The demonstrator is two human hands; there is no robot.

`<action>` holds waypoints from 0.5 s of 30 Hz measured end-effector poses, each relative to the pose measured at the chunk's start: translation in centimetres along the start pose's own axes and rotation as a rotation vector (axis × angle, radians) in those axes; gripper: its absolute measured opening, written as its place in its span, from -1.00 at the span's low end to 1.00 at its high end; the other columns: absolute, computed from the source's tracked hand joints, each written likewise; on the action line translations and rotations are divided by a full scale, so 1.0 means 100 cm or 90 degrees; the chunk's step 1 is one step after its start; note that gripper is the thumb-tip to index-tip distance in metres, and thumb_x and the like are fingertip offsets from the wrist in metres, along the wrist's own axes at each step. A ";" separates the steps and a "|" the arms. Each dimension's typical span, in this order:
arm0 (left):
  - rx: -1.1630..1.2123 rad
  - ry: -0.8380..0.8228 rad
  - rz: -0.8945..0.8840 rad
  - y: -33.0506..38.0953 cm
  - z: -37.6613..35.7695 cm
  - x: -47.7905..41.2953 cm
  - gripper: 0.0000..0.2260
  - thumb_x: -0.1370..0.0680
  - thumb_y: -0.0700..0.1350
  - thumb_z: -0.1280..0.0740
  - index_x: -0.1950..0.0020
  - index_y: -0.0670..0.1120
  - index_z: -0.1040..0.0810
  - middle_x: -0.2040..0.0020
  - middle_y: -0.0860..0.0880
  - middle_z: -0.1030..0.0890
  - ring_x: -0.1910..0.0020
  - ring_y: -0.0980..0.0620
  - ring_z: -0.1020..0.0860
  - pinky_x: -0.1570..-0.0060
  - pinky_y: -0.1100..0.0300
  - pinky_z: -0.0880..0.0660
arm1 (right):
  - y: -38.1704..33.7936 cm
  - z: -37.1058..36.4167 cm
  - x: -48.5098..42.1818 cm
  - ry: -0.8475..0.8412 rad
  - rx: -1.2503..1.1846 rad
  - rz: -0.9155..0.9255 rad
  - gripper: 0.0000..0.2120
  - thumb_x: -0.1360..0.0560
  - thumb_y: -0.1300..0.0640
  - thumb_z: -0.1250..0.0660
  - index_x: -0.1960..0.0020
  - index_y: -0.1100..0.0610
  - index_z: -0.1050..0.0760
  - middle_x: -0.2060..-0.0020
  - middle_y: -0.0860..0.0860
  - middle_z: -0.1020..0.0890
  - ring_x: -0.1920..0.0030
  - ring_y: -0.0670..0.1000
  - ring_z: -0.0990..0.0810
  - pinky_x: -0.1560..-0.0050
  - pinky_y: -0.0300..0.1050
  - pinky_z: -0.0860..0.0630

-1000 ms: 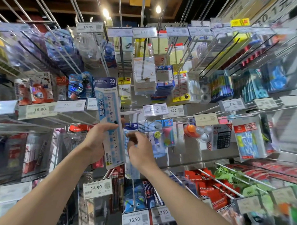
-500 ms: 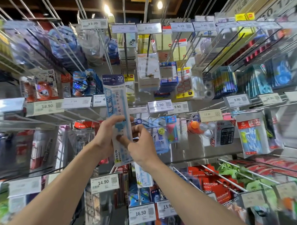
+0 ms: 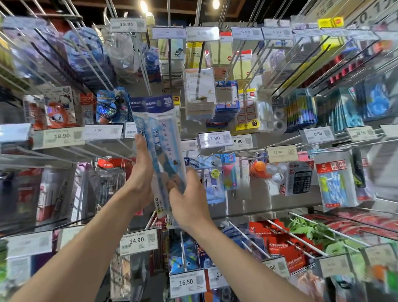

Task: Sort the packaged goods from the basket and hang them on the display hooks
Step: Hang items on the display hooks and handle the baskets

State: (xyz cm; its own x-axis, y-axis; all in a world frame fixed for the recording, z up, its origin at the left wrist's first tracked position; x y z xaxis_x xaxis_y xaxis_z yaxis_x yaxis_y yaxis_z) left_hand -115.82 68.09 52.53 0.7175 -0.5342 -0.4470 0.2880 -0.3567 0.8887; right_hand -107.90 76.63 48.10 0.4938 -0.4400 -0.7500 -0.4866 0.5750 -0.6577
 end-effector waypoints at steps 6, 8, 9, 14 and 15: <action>-0.031 0.033 0.006 0.005 0.014 -0.003 0.06 -0.20 0.71 -0.02 -0.53 0.13 -0.42 -0.43 -0.05 -0.55 -0.38 -0.16 -0.51 -0.41 -0.46 -0.26 | 0.070 0.020 0.038 -0.077 -0.080 -0.202 -0.67 -0.51 -0.11 -0.26 -0.17 0.03 -0.57 -0.01 -0.05 -0.71 -0.08 -0.02 -0.65 -0.18 0.03 -0.57; -0.027 0.024 -0.009 0.011 0.010 0.000 -0.02 -0.29 0.64 0.04 -0.47 0.05 -0.48 -0.33 -0.07 -0.64 -0.35 -0.16 -0.55 -0.39 -0.43 -0.31 | 0.093 0.027 0.054 -0.088 -0.051 -0.260 -0.62 -0.43 -0.13 -0.27 -0.07 0.10 -0.61 0.16 0.00 -0.69 0.10 0.00 -0.63 0.02 -0.02 -0.54; -0.031 0.025 -0.015 0.013 0.009 0.000 -0.02 -0.31 0.63 0.06 -0.43 0.00 -0.51 -0.26 -0.08 -0.68 -0.30 -0.15 -0.59 -0.37 -0.40 -0.34 | 0.101 0.030 0.060 -0.093 -0.039 -0.285 -0.64 -0.44 -0.13 -0.27 -0.04 0.10 -0.62 0.20 0.01 -0.67 0.15 0.00 -0.61 0.08 -0.04 -0.51; -0.043 0.025 -0.038 0.016 0.009 0.001 -0.02 -0.29 0.63 0.05 -0.44 0.02 -0.50 -0.20 -0.03 -0.69 -0.28 -0.14 -0.58 -0.39 -0.38 -0.34 | 0.115 0.039 0.062 -0.069 0.000 -0.354 -0.81 -0.67 0.10 -0.20 -0.02 0.05 -0.58 0.38 -0.05 -0.52 0.39 -0.06 -0.42 0.39 -0.19 -0.30; -0.048 0.023 -0.043 0.017 0.008 0.001 -0.01 -0.28 0.64 0.05 -0.44 0.02 -0.51 -0.20 -0.03 -0.69 -0.29 -0.14 -0.58 -0.40 -0.38 -0.33 | 0.116 0.040 0.059 -0.064 0.005 -0.360 -0.81 -0.68 0.11 -0.19 0.01 0.05 -0.56 0.43 -0.09 -0.50 0.43 -0.08 -0.40 0.40 -0.18 -0.28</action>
State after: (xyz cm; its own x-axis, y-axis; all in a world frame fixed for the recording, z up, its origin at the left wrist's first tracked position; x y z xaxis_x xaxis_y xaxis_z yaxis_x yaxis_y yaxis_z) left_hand -115.74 66.77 53.90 0.7169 -0.4828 -0.5029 0.3818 -0.3316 0.8627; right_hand -107.72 83.48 36.38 0.7420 -0.6133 -0.2708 -0.1212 0.2746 -0.9539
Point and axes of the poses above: each hand's wrist, its own x-axis away from the middle knuckle, its own z-axis out of the back of the hand, y = z × x, the point moved 8 cm from there along -x, towards the middle knuckle
